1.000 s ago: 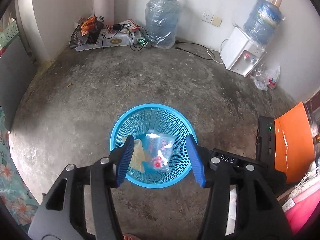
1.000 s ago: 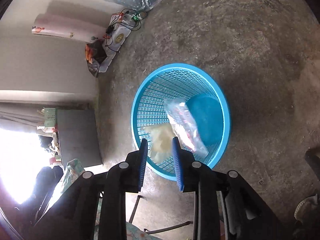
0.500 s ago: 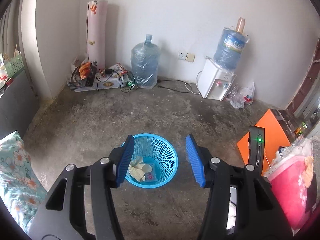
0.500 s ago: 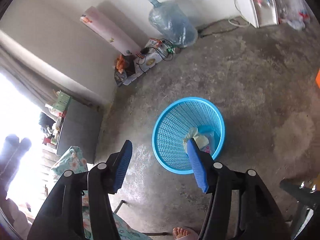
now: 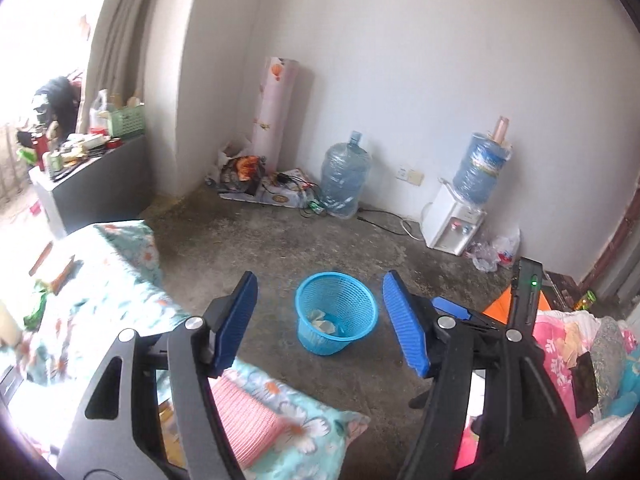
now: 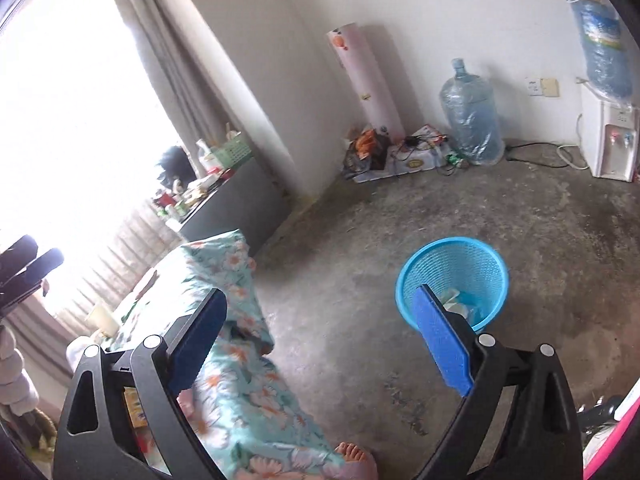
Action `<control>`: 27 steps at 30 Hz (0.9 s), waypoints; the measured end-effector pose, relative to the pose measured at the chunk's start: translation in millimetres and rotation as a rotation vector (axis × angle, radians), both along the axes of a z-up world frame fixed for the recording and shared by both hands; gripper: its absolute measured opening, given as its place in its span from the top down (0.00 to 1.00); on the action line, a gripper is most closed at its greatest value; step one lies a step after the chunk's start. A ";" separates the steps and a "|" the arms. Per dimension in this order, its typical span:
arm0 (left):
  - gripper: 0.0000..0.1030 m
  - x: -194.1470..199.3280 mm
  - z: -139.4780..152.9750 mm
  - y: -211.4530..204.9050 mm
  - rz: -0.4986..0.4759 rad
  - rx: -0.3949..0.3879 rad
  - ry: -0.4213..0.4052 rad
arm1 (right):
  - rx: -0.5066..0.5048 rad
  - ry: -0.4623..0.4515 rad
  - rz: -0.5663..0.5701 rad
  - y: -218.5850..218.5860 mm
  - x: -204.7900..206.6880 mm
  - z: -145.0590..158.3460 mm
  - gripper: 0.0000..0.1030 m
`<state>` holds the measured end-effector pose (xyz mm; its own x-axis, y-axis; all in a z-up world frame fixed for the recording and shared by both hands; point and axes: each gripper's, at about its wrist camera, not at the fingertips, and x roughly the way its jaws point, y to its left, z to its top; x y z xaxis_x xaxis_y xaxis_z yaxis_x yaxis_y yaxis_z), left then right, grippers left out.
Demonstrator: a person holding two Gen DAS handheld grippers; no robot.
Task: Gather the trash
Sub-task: 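Move both tools back to the bed toward the yellow packet and pink cloth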
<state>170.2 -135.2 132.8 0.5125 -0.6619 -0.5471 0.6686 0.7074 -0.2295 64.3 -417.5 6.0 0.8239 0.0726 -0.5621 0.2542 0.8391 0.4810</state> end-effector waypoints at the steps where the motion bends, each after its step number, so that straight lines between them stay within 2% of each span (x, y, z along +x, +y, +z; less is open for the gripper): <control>1: 0.39 -5.2 0.7 17.9 0.041 -0.002 -0.003 | 0.011 -0.002 0.041 9.2 1.4 1.9 0.12; 7: 0.36 -42.0 -4.9 121.3 0.239 -0.075 0.036 | 0.081 0.009 0.278 68.4 17.6 6.1 0.12; 11: 0.34 -65.5 -13.8 170.9 0.318 -0.101 0.043 | 0.057 0.068 0.361 106.1 25.6 0.2 0.12; 14: 0.34 -80.2 -25.2 192.1 0.340 -0.118 0.055 | 0.084 0.095 0.405 123.8 31.2 -5.4 0.12; 17: 0.34 -96.0 -34.4 195.0 0.318 -0.116 0.035 | 0.115 0.117 0.429 135.4 34.0 -12.4 0.12; 21: 0.35 -105.8 -53.2 175.0 0.252 -0.114 0.036 | 0.168 0.163 0.436 141.0 45.0 -27.2 0.16; 24: 0.44 -106.2 -72.7 155.2 0.226 -0.081 0.057 | 0.228 0.197 0.427 138.7 54.5 -39.1 0.22; 27: 0.56 -97.5 -94.5 135.2 0.235 0.022 0.068 | 0.289 0.226 0.418 135.2 61.2 -51.0 0.27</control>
